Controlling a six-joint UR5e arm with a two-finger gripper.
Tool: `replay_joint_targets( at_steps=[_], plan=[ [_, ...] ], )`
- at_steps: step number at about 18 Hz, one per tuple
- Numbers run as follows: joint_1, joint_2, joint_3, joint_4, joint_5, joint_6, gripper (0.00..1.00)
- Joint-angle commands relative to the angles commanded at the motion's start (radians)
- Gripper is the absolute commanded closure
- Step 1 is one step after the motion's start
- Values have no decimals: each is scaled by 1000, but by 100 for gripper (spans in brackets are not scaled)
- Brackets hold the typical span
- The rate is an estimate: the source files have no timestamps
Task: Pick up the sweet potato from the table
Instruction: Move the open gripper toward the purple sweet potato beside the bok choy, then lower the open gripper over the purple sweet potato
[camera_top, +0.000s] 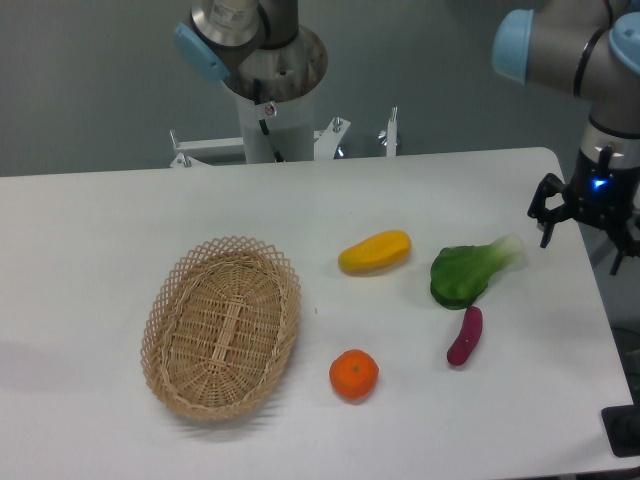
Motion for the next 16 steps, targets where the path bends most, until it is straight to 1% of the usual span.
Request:
replay_joint_targets(
  at_steps=[2,5,7,8,11,13,16],
  plan=[
    [-9,-6,-2,2,0,-61,0],
    [-34,-37,-2,3,2,-167,0],
    [-60,-63,-3,18,23,-204,0],
    [-81,-80,-2,31,41,-221,0],
    [-141,-146,-2,110,118,-278,0],
    [-178,-187,-3,155,173,-279,0],
    [-193,-228,0,192,186,-266,0]
  ],
)
